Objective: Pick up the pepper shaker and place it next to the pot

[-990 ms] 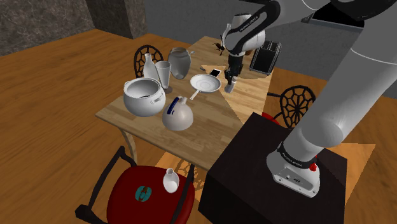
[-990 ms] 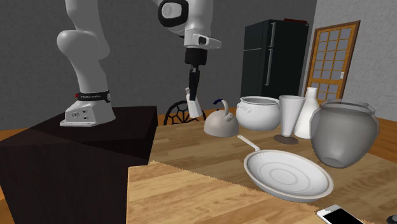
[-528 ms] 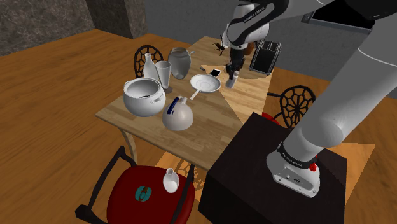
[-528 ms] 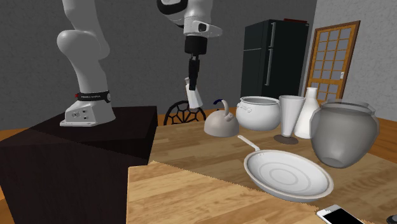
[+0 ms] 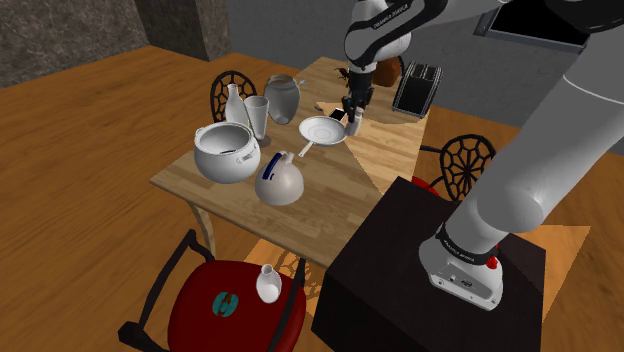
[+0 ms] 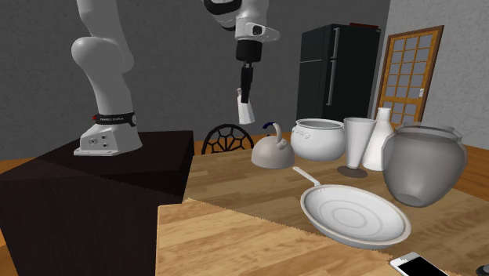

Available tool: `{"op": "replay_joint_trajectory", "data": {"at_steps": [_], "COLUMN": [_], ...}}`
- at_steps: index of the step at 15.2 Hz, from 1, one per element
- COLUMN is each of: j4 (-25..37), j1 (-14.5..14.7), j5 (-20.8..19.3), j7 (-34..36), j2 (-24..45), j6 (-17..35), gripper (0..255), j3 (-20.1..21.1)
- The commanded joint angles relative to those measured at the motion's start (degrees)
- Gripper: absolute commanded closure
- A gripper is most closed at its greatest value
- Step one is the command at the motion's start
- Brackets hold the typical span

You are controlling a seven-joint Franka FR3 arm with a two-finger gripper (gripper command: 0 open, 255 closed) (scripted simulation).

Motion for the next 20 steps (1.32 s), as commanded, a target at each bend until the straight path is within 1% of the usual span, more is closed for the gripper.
{"op": "replay_joint_trajectory", "data": {"at_steps": [1,6,11,16,20], "j4": [0.7,4.6,10.1,17.3,24.4], "j1": [1.4,4.8,8.1,11.1,13.4], "j5": [0.5,2.1,3.4,4.4,4.9], "j7": [2.6,8.4,13.9,19.0,22.8], "j2": [0.7,3.8,8.0,13.2,18.1], "j6": [-0.2,-1.4,-2.9,-5.1,-7.4], "gripper": [255,255,255,255,255], "j3": [1.4,4.8,7.8,10.3,12.0]}}
